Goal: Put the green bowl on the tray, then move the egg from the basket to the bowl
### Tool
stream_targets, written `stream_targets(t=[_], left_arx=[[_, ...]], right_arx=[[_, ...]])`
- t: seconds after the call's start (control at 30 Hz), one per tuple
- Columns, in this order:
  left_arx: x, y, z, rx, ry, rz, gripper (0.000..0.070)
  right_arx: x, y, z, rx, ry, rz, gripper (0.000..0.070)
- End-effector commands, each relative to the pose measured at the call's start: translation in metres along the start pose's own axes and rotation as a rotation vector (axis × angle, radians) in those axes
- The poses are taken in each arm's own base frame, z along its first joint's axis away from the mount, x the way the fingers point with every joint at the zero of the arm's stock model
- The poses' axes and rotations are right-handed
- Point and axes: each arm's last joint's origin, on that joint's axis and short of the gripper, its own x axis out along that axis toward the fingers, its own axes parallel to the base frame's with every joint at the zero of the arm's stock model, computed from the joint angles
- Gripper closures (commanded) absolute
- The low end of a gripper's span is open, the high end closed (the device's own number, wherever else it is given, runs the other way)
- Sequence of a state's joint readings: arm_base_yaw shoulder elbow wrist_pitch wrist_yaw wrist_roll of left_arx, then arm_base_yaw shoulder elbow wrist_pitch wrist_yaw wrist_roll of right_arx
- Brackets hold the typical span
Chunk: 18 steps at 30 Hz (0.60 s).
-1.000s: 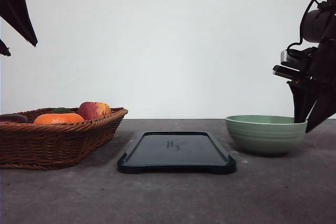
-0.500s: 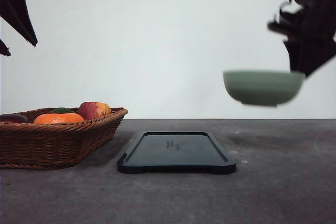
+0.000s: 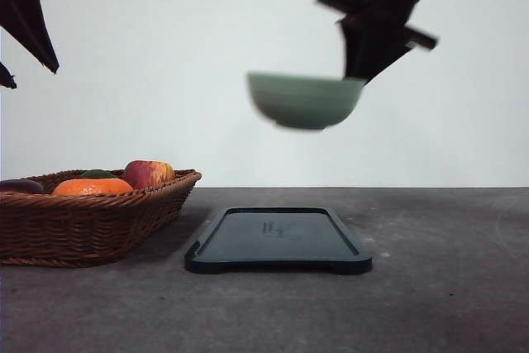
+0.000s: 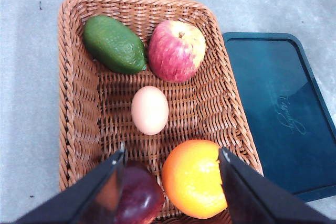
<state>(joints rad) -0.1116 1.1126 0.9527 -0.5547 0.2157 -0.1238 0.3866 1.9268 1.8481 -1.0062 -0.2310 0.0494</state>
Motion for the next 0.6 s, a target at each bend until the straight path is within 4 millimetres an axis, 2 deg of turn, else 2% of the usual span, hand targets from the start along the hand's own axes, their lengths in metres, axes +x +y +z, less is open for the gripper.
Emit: stream_targets(t=[0.0,0.13,0.33,0.57], left_arx=[[-0.003,-0.002,0.006,0.004,-0.019,-0.008,0.035],[-0.003,-0.002,0.006,0.004,-0.018,-0.008,0.035],[-0.003,-0.002,0.006,-0.006,-0.017,-0.008,0.035],[-0.003,-0.002,0.006,-0.016,-0.017,-0.008,0.035]], right_arx=[[0.012,0.004,0.007,-0.012,-0.01,0.003,0.07],[0.04,0.008,0.009,-0.011,0.013,0.008,0.07],[0.076,0.001,0.007,-0.001,0.069,-0.034,0.07],[0.098,-0.004,0.002,0.015,0.121,-0.037,0.07]])
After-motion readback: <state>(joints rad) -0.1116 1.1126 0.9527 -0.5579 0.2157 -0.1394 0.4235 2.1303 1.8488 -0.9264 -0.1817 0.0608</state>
